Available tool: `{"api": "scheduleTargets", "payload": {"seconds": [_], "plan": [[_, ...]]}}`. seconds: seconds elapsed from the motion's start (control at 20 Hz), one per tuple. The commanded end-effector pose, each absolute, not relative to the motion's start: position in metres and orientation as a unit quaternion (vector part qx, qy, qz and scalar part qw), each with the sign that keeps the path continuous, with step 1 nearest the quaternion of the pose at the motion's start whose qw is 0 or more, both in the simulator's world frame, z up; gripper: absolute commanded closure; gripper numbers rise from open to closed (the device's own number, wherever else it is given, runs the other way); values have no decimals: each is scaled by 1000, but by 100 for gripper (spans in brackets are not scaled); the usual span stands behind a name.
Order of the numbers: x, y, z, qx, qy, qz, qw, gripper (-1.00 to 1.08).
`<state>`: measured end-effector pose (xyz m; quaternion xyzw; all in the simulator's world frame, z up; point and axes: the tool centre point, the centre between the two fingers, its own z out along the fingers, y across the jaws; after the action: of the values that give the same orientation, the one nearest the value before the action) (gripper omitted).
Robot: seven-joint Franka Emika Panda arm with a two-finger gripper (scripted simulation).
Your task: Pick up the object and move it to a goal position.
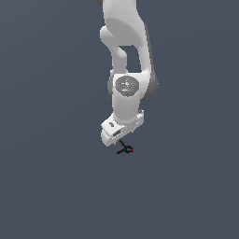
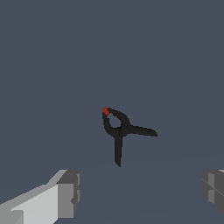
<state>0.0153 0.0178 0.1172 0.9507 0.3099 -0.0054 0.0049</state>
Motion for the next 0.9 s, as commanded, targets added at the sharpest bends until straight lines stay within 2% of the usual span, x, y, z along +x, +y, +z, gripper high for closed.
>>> {"api": "scheduleTargets", "payload": {"seconds": [0.0,0.85], "plan": [[17,19,111,938,346,-6,5,-92],[25,30,73,831,557,-2,2,-92]]}}
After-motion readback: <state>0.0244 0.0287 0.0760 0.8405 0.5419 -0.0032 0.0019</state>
